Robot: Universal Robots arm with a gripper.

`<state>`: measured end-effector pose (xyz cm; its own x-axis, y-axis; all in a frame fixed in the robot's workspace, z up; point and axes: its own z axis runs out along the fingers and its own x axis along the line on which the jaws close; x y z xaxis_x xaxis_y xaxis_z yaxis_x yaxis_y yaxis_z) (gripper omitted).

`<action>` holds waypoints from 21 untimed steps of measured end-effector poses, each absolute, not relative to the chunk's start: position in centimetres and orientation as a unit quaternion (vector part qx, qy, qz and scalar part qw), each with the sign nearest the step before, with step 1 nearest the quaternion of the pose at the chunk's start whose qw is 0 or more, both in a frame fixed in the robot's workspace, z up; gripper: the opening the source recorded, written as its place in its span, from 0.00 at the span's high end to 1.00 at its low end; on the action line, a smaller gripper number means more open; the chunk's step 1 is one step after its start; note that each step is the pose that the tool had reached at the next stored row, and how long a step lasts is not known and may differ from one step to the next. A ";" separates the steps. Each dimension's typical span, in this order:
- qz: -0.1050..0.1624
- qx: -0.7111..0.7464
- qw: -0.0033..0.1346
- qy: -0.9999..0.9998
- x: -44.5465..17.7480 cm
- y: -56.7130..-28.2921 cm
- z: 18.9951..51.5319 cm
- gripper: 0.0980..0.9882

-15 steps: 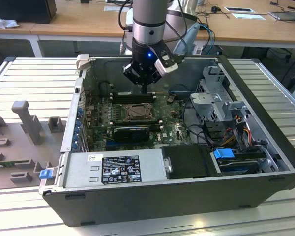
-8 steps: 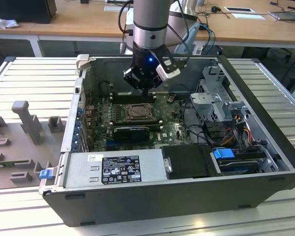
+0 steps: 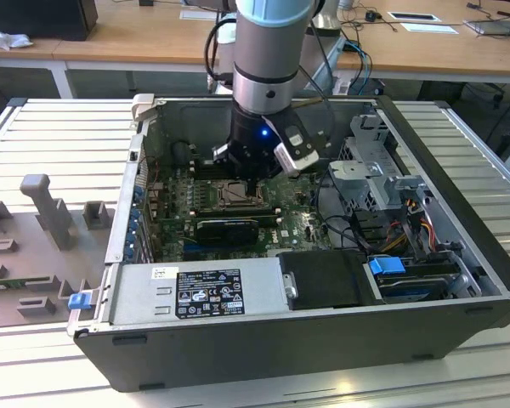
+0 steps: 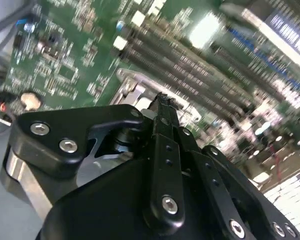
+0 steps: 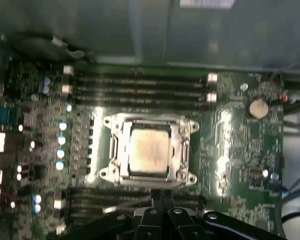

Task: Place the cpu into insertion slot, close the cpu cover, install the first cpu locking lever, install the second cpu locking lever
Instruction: 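Install the second cpu locking lever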

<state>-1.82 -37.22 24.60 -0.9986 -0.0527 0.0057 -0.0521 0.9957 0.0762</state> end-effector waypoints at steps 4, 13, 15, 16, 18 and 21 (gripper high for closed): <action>-0.054 0.028 0.004 -0.998 -2.5 -37.6 24.3 0.99; -0.056 0.031 0.004 -0.998 -5.0 -37.8 23.1 0.99; -0.057 0.036 0.004 -0.998 -5.2 -37.8 22.5 0.99; -0.057 0.039 0.004 -0.998 -5.4 -37.8 22.3 0.99; -0.059 0.046 0.005 -0.997 -5.9 -37.8 21.7 0.99; -0.066 0.048 0.004 -0.997 -6.1 -37.9 21.3 0.99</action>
<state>-6.11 -37.88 21.27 -0.9954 -0.0957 0.0024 -0.0946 0.9867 0.1325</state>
